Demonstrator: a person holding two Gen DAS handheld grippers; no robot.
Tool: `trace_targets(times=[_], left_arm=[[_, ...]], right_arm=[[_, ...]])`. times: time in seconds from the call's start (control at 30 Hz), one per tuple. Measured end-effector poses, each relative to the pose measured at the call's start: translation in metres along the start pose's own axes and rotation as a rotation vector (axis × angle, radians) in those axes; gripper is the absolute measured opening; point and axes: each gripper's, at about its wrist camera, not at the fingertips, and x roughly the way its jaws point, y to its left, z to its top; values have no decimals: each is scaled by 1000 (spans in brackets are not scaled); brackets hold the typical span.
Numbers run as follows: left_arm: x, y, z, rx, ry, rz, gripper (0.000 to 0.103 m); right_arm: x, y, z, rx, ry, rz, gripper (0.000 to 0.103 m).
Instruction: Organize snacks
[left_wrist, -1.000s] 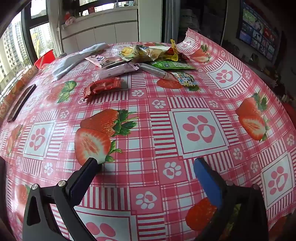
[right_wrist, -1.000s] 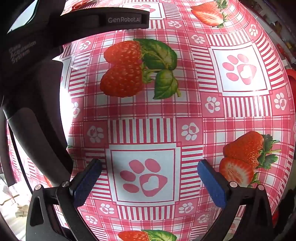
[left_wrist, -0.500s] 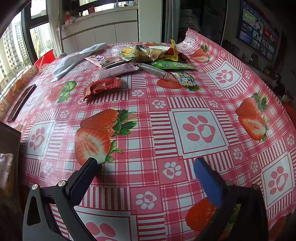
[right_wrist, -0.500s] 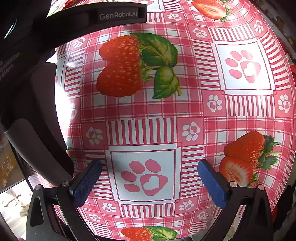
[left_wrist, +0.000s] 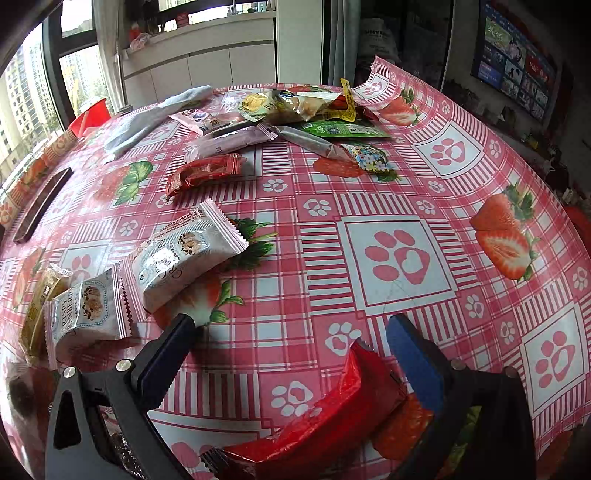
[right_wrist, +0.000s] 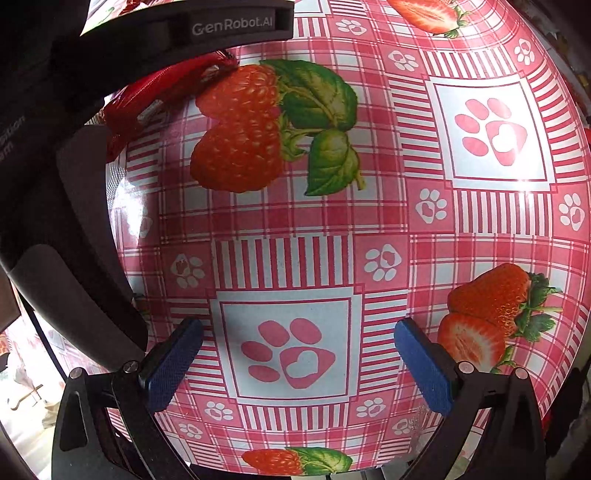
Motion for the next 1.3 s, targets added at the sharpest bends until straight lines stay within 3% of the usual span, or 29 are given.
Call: trace_targets(times=[0.67, 0.87, 1.03, 1.3], left_arm=[[0, 0, 0, 0, 0, 0, 103], [0, 0, 0, 0, 0, 0, 103], [0, 0, 0, 0, 0, 0, 103], [1, -2, 3, -18, 23, 16, 103]], right_arm=[[-2, -5, -36, 58, -80, 7, 103], [-3, -17, -34, 62, -3, -28, 103], [1, -41, -47, 66, 44, 9, 103], [-2, -48, -45, 84, 43, 22, 103]])
